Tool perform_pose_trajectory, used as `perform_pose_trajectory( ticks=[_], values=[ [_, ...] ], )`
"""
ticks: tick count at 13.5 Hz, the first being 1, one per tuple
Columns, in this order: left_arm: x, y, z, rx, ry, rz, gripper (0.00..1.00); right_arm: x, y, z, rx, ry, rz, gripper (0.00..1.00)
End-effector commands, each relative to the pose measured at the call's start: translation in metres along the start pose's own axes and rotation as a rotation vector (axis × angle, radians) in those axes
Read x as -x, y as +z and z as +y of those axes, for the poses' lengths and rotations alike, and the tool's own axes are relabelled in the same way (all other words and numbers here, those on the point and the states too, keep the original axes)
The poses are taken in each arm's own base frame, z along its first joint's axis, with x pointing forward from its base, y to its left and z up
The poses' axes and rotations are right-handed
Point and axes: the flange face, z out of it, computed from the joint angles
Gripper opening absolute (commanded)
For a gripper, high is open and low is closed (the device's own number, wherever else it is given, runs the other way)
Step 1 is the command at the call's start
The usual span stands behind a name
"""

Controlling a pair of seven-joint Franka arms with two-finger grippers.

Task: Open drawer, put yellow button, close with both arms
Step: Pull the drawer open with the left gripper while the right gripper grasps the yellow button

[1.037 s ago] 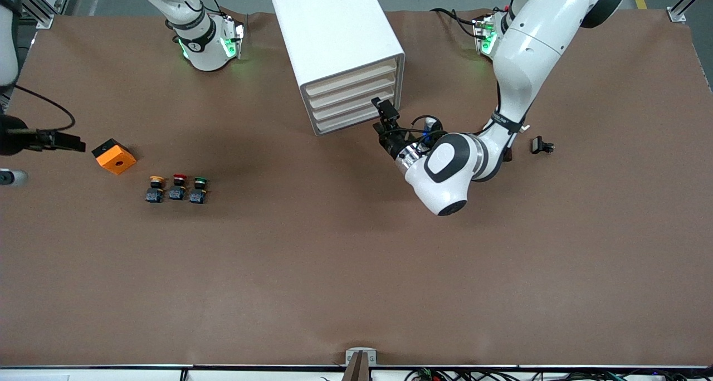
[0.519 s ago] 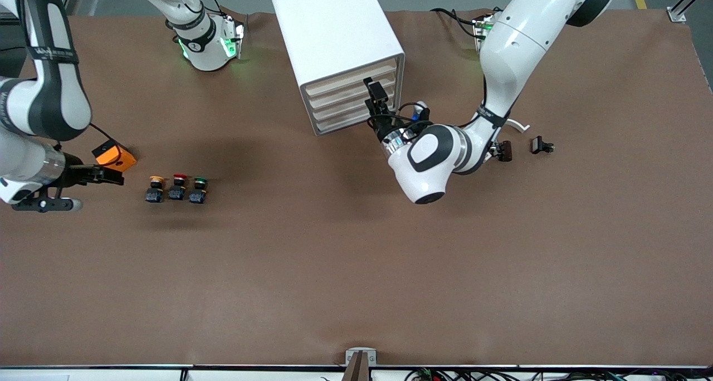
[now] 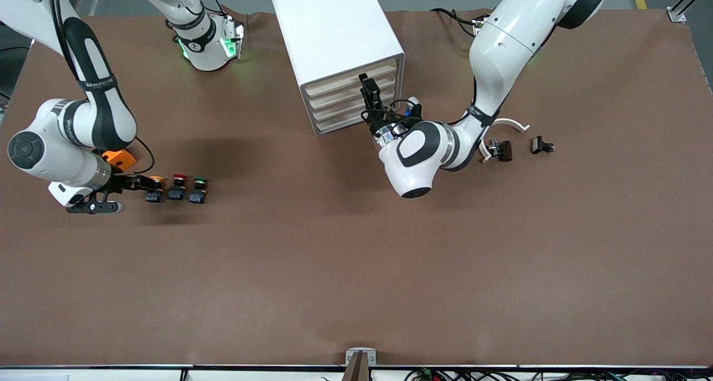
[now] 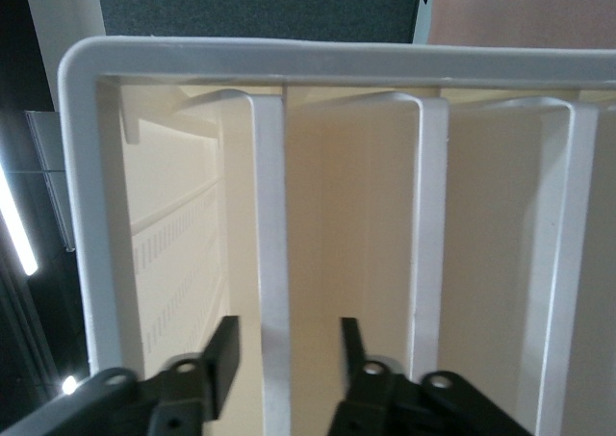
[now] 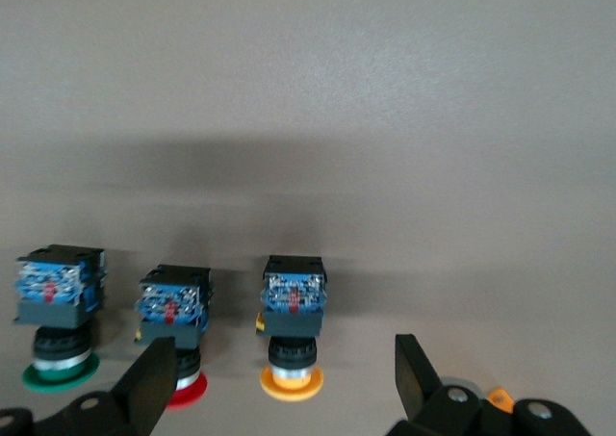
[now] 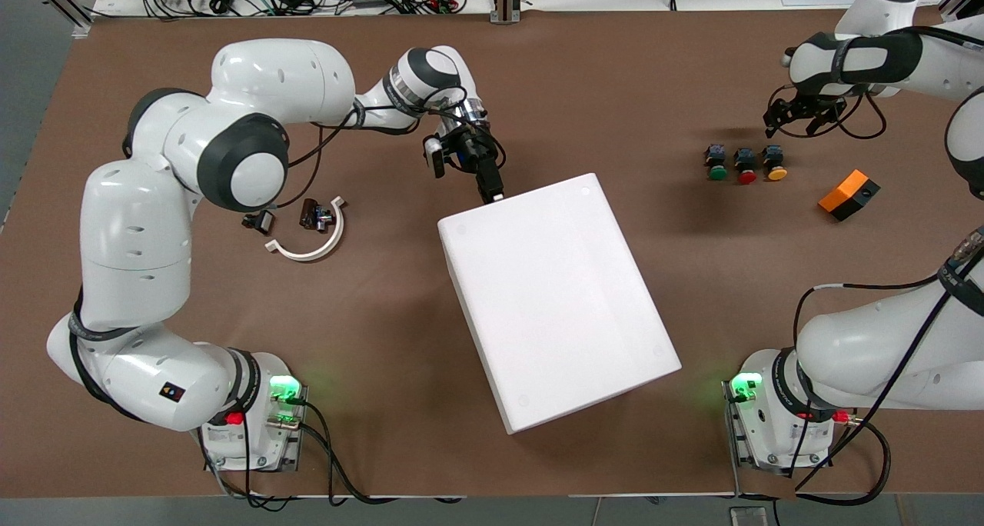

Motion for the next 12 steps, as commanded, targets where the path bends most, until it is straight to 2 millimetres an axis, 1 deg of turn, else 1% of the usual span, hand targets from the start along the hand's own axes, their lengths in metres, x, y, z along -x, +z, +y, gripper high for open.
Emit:
perform_pose_trajectory(
  ticks=[1, 2, 3, 4, 5, 7, 9, 10, 11, 12],
  values=[
    [0.005, 0.007, 0.003, -0.028, -0.024, 0.007, 0.24, -0.003, 0.033, 0.005, 0.002, -0.014, 0.009, 1.0],
    [0.007, 0.009, 0.002, -0.028, -0.031, 0.01, 0.23, -0.003, 0.04, 0.006, 0.0, -0.012, 0.006, 1.0],
    [0.007, 0.009, 0.002, -0.027, -0.035, 0.01, 0.17, -0.003, 0.044, 0.006, -0.001, -0.012, 0.003, 1.0],
    [0.008, 0.008, 0.001, -0.027, -0.035, 0.009, 0.0, -0.002, 0.05, 0.007, -0.004, -0.008, -0.006, 1.0],
    [0.008, 0.009, 0.002, -0.029, -0.044, 0.009, 0.0, 0.001, 0.054, 0.015, -0.006, 0.005, -0.012, 1.0],
    [0.007, 0.009, 0.004, -0.028, -0.056, 0.01, 0.0, 0.003, 0.059, 0.017, -0.011, 0.009, -0.024, 1.0],
    [0.004, 0.0, 0.006, -0.024, -0.058, -0.004, 0.0, 0.007, 0.065, 0.019, -0.015, 0.013, -0.036, 1.0],
    [0.002, -0.004, 0.007, -0.018, -0.061, -0.01, 0.0, 0.008, 0.067, 0.018, -0.016, 0.015, -0.04, 0.98],
    [0.0, -0.008, 0.009, -0.016, -0.063, -0.015, 0.0, 0.009, 0.07, 0.018, -0.018, 0.015, -0.046, 0.84],
    [-0.005, -0.019, 0.012, -0.006, -0.072, -0.033, 0.0, 0.009, 0.073, 0.018, -0.02, 0.016, -0.05, 0.74]
  ],
)
